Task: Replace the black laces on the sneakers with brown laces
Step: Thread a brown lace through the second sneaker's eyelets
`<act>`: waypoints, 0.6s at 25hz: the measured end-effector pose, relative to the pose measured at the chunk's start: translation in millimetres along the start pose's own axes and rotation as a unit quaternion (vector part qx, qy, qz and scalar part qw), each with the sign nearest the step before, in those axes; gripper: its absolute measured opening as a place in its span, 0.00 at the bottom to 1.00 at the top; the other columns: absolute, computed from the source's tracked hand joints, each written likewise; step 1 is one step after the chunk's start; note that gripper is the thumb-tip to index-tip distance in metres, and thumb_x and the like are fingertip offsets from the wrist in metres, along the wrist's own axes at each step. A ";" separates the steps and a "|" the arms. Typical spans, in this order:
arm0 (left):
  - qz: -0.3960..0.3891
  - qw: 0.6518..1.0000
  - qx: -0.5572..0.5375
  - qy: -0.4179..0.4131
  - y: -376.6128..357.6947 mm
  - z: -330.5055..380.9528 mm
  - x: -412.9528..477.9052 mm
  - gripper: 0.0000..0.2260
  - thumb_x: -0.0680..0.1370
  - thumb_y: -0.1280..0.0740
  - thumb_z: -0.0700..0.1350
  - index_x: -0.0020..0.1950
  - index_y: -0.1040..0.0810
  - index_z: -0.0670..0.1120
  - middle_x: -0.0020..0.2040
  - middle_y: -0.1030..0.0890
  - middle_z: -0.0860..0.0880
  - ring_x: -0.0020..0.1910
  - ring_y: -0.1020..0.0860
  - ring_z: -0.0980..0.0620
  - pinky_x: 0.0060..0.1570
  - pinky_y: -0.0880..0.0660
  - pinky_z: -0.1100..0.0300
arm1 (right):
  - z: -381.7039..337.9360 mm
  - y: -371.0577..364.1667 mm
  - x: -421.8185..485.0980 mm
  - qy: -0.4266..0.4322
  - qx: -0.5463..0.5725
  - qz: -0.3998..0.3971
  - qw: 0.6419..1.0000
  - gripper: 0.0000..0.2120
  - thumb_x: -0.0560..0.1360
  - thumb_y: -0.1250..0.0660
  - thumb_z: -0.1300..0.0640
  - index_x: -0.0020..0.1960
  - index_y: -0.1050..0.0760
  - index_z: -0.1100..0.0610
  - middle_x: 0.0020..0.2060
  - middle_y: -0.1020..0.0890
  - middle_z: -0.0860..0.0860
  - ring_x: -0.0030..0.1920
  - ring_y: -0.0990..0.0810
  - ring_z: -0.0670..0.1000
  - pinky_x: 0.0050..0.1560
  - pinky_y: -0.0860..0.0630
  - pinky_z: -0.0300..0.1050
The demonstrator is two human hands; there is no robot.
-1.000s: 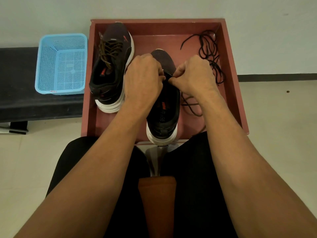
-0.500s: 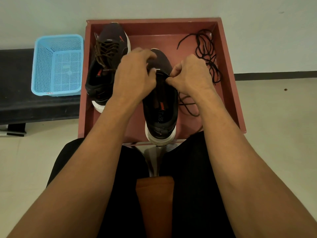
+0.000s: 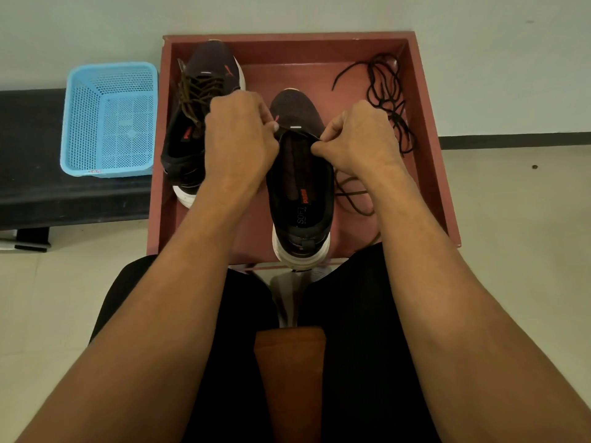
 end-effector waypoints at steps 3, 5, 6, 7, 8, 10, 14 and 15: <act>0.029 0.999 0.006 0.026 15.1 -16.4 2.9 0.04 0.78 0.26 0.47 0.49 0.14 0.48 0.47 0.14 0.48 0.47 0.16 0.50 0.50 0.26 0.62 | 1.8 -0.1 0.9 -0.002 0.002 -0.002 1.000 0.04 0.72 0.20 0.52 0.42 0.15 0.49 0.35 0.18 0.44 0.36 0.22 0.40 0.33 0.31 0.33; 0.021 1.000 -0.012 -0.007 13.5 -5.0 3.3 0.03 0.78 0.27 0.44 0.50 0.14 0.48 0.49 0.14 0.50 0.48 0.16 0.52 0.53 0.23 0.62 | 1.7 0.3 0.7 0.000 -0.001 -0.001 1.000 0.04 0.72 0.21 0.52 0.42 0.15 0.49 0.36 0.18 0.44 0.37 0.21 0.40 0.33 0.30 0.34; 0.008 0.999 -0.025 -0.040 9.0 6.2 2.4 0.05 0.78 0.27 0.43 0.52 0.14 0.49 0.51 0.14 0.51 0.50 0.16 0.53 0.56 0.21 0.60 | 1.3 0.5 0.5 0.001 -0.002 -0.002 1.000 0.04 0.72 0.21 0.52 0.42 0.15 0.50 0.36 0.18 0.44 0.37 0.21 0.40 0.33 0.30 0.34; -0.012 0.997 -0.031 -0.076 1.9 18.6 -0.1 0.08 0.78 0.28 0.43 0.56 0.14 0.50 0.54 0.14 0.52 0.54 0.17 0.53 0.60 0.21 0.58 | 0.6 0.6 0.3 0.003 -0.002 -0.003 1.000 0.04 0.73 0.21 0.52 0.44 0.14 0.50 0.37 0.18 0.44 0.37 0.21 0.40 0.33 0.31 0.34; -0.036 0.993 -0.027 -0.105 -7.4 28.4 -3.6 0.11 0.78 0.28 0.44 0.60 0.14 0.50 0.58 0.14 0.51 0.58 0.17 0.52 0.64 0.23 0.57 | -0.2 0.7 -0.1 0.004 -0.003 -0.003 1.000 0.04 0.72 0.21 0.51 0.45 0.14 0.50 0.38 0.17 0.44 0.38 0.20 0.42 0.33 0.30 0.34; -0.063 0.989 -0.005 -0.130 -23.0 38.0 -10.2 0.13 0.78 0.27 0.45 0.63 0.15 0.50 0.60 0.14 0.49 0.61 0.18 0.48 0.65 0.22 0.52 | -1.3 1.4 -0.2 0.004 -0.002 0.003 1.000 0.05 0.72 0.20 0.50 0.45 0.14 0.49 0.40 0.15 0.46 0.41 0.17 0.46 0.36 0.26 0.35; -0.043 0.993 0.049 -0.100 -28.6 33.6 -11.5 0.08 0.77 0.26 0.45 0.55 0.12 0.50 0.52 0.14 0.46 0.53 0.17 0.43 0.53 0.18 0.45 | -3.3 1.0 -1.1 0.006 0.005 0.001 1.000 0.05 0.71 0.20 0.50 0.42 0.15 0.48 0.39 0.16 0.46 0.43 0.16 0.47 0.38 0.25 0.36; -0.037 0.994 0.052 -0.091 -28.4 32.6 -10.8 0.07 0.77 0.26 0.45 0.53 0.12 0.50 0.50 0.14 0.46 0.50 0.16 0.43 0.51 0.18 0.46 | -3.2 0.6 -1.3 0.006 0.005 0.000 1.000 0.05 0.72 0.20 0.50 0.43 0.15 0.48 0.38 0.17 0.45 0.43 0.17 0.46 0.36 0.27 0.35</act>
Point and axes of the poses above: each hand's wrist, its own x-axis towards the middle knuckle, its own y-axis out of the back of the hand, z = x × y, the point moved 9 cm from there along x, towards the middle knuckle
